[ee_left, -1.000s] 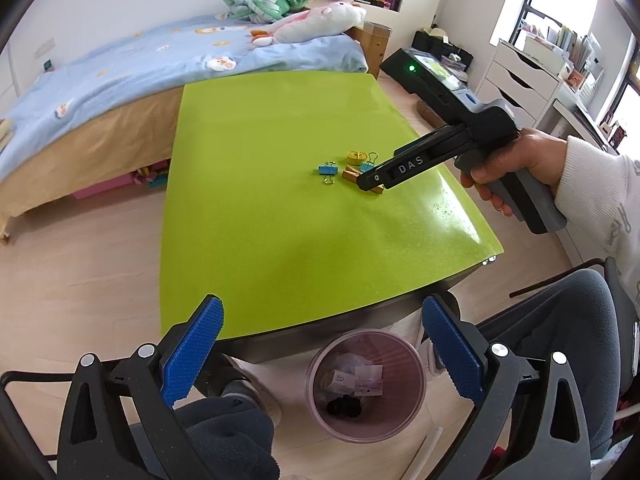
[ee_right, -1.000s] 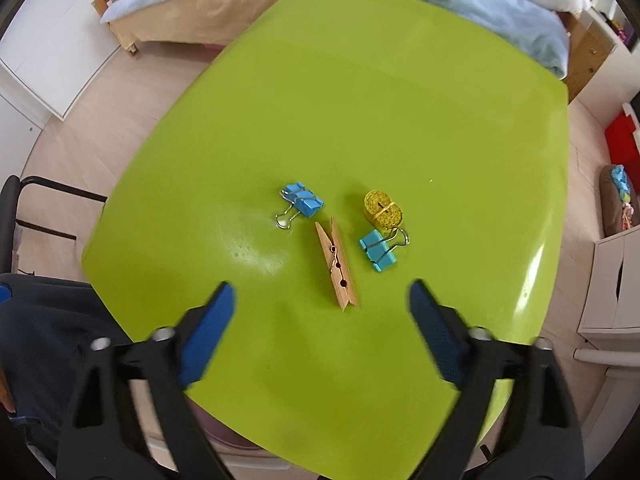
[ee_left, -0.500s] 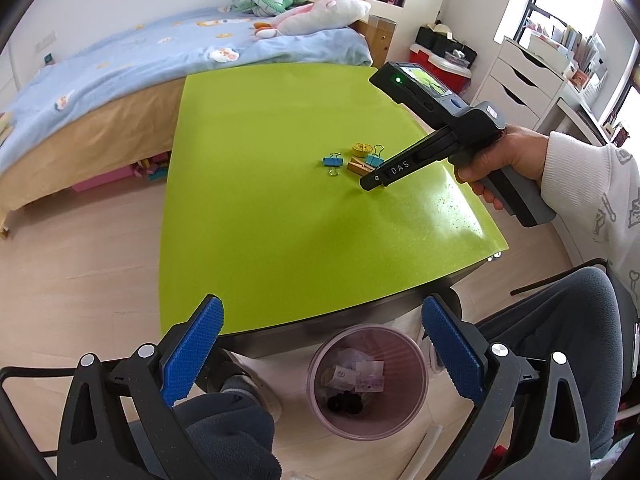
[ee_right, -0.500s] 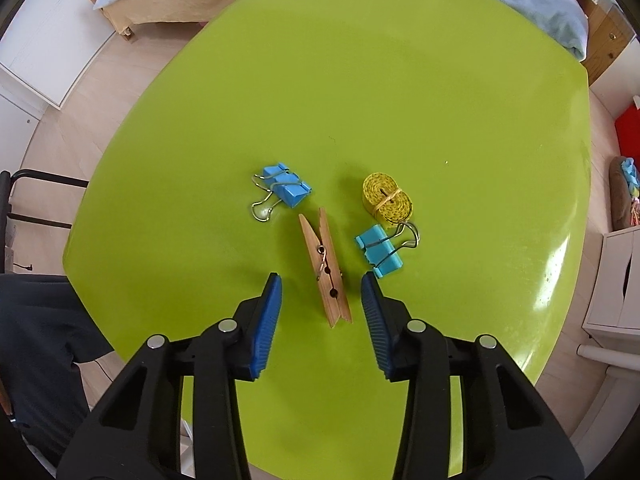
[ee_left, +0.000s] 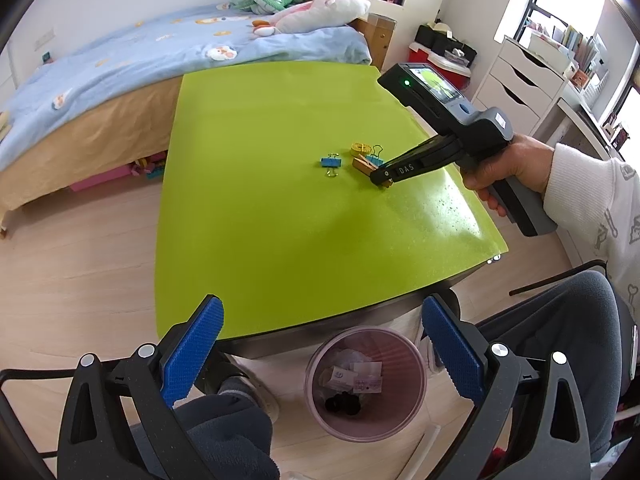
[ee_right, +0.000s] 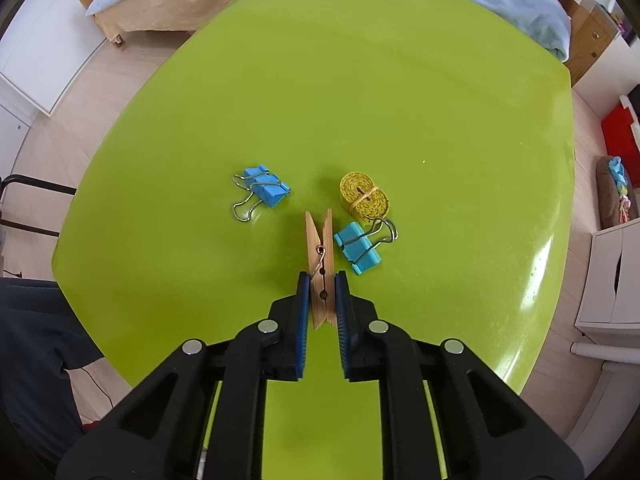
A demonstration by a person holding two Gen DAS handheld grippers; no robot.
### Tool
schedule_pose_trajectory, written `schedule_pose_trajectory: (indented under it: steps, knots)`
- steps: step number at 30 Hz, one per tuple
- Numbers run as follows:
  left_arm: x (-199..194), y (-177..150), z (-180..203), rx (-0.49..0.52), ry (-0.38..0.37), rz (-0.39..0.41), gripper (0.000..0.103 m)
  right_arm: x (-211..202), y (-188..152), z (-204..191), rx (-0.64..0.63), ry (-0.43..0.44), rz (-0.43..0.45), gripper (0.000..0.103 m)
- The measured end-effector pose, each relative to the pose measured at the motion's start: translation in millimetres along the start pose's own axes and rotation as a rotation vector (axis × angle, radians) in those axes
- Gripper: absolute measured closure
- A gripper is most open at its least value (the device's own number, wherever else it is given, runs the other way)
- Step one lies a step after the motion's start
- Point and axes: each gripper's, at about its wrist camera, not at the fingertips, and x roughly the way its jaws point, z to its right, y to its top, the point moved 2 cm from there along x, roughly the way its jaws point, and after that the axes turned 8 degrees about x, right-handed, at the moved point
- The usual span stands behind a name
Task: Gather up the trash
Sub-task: 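Grasp the wooden clothespin with the right gripper and lift it, then grasp the blue binder clip with the left gripper while the right gripper holds the clothespin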
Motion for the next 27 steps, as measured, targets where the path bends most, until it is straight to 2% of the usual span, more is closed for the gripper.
schedule_pose_trajectory:
  steps: [7,15,27]
  knots:
    - [4.2,20.1,-1.0,0.025,0.009,0.015,0.008,-19.2,-12.7,8.3,0.073,0.021,0.057,0.091]
    - [16.1,58.2,5.1,0.069,0.026,0.035,0.008,-42.6,-44.8,28.2,0.182,0.014,0.105,0.091]
    - [78.6,121.0,8.7,0.087,0.016,-0.046,0.008,-54.6,-82.0,48.9,0.278,0.030,0.110,0.091]
